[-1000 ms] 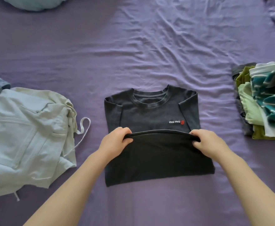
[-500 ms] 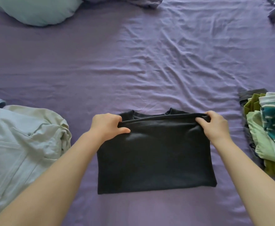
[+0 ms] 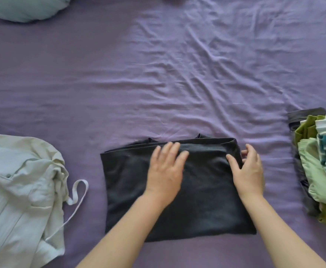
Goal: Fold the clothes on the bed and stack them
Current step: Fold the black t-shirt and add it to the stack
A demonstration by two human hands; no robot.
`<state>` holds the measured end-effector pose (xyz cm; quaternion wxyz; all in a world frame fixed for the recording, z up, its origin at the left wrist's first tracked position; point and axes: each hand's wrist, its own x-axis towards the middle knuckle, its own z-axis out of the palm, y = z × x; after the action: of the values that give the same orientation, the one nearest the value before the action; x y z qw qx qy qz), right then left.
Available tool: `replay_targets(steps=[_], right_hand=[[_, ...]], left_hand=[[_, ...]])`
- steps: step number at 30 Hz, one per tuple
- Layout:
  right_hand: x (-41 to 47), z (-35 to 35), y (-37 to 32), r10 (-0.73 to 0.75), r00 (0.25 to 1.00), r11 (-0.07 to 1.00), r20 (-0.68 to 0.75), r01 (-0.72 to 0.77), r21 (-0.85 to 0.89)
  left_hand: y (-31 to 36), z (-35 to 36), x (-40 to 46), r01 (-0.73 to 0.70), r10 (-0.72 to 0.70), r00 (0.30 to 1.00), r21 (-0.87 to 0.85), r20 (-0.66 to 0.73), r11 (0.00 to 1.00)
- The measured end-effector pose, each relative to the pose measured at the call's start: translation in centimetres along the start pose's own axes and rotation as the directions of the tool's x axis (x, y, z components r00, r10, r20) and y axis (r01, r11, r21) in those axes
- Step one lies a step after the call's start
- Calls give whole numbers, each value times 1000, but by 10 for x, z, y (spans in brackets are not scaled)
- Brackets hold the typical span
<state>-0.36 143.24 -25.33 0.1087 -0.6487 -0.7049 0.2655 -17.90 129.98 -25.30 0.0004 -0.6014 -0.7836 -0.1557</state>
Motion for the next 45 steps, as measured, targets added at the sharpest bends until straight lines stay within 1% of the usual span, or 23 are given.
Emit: replay_targets(steps=[2,6,9,11,13,14,15,16,17,18,19,21,24,29,32,34,35,37,38,39,40,42,45], right_hand=[[-17,-1,7,-11,1000,999,4,11,-33],[-43,-7,19,-1,999,995,54,7,-103],[-51,-16,21,51,987,997,150,-41,-72],[-53,-26,14,49,975,996,215,-63,60],[-57,-36,0,4,960,978,278,-61,197],[-59,-40,-9,-30,949,966,315,-53,252],[-62,-44,-18,-66,933,950,355,-50,307],[-67,-46,-28,-102,913,930,395,-53,363],[-72,-47,-37,-141,892,910,430,-54,412],[-77,-47,-48,-184,870,892,458,-48,450],[-83,-46,-59,-228,846,879,481,-34,476],[-97,-39,-80,-311,788,862,532,-2,507],[-119,-15,-110,-366,683,867,632,2,499],[-156,40,-148,-469,602,879,646,250,405],[-172,69,-162,-502,556,865,662,309,396],[-178,83,-163,-505,518,863,691,317,393],[-180,86,-161,-505,515,863,693,316,394],[-180,85,-153,-506,602,862,618,372,343],[-179,82,-147,-501,683,865,532,418,279],[-176,77,-139,-475,767,879,432,437,190],[-172,73,-132,-420,841,905,342,415,91],[-166,65,-117,-258,928,959,268,280,-50],[-159,61,-104,-22,935,1000,355,20,9]], left_hand=[[31,17,-3,-56,55,983,1,176,998],[39,40,1,-37,2,871,62,492,997],[37,40,8,-33,-12,813,66,582,997],[39,26,14,19,-33,790,30,612,999],[45,8,18,162,-64,804,-115,591,980],[49,-2,18,267,-85,821,-247,565,931],[52,-12,17,384,-114,829,-411,547,827],[55,-25,15,498,-141,821,-574,553,650],[57,-38,12,586,-153,798,-693,582,420],[57,-51,8,639,-148,770,-747,621,184],[55,-63,3,660,-142,743,-751,654,1],[44,-80,-11,659,-164,709,-728,685,-192],[13,-101,-32,633,-233,668,-704,707,-322],[-47,-114,-72,530,-363,643,-734,674,-425],[-76,-108,-95,467,-436,618,-751,654,-466],[-89,-103,-106,497,-445,594,-741,670,-452],[-93,-99,-111,561,-461,574,-735,677,-380],[-100,-91,-115,723,-564,529,-685,634,-90],[-103,-87,-117,781,-618,519,-621,590,62],[-104,-83,-119,813,-646,514,-562,565,156],[-103,-80,-119,825,-655,508,-535,559,184],[-98,-77,-115,839,-663,464,-532,588,116],[-89,-70,-108,871,-696,343,-491,631,-16]])
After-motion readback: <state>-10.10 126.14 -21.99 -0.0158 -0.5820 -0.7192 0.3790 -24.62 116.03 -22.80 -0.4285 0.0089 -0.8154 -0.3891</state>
